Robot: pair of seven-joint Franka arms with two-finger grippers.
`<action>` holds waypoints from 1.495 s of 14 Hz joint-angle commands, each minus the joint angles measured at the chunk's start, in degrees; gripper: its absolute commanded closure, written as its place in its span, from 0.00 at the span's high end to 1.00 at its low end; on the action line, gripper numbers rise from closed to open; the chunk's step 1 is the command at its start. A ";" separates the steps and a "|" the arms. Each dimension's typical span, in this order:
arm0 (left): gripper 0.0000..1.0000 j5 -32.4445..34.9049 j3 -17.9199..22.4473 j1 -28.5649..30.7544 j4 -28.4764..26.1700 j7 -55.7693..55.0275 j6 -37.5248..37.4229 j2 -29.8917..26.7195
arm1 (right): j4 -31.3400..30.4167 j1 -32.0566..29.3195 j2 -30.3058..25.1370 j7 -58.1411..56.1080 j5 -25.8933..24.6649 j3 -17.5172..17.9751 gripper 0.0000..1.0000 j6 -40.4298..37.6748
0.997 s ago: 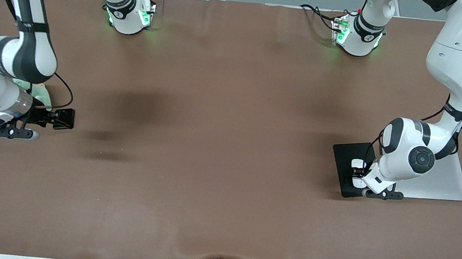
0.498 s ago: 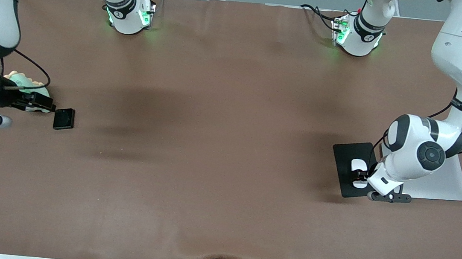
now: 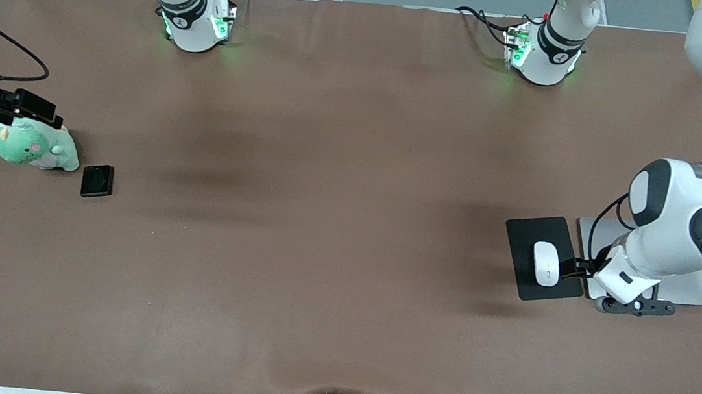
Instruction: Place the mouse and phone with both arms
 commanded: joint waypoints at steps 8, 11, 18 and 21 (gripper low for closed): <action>1.00 0.44 -2.07 0.14 9.42 -0.14 -21.69 -11.86 | 7.04 -0.08 0.15 5.39 -2.66 0.12 1.00 -7.96; 1.00 -1.05 -2.24 0.32 9.42 0.12 -25.56 -16.08 | 8.63 -0.25 0.24 5.47 -2.40 0.20 1.00 -9.10; 1.00 -4.31 -2.24 0.23 9.24 0.12 -33.47 -23.11 | 8.71 0.00 -0.81 4.86 -3.01 0.12 1.00 -10.16; 1.00 -4.75 -2.68 0.14 8.81 1.70 -34.89 -25.05 | 8.71 1.15 -0.99 5.74 -3.37 -0.15 1.00 -10.07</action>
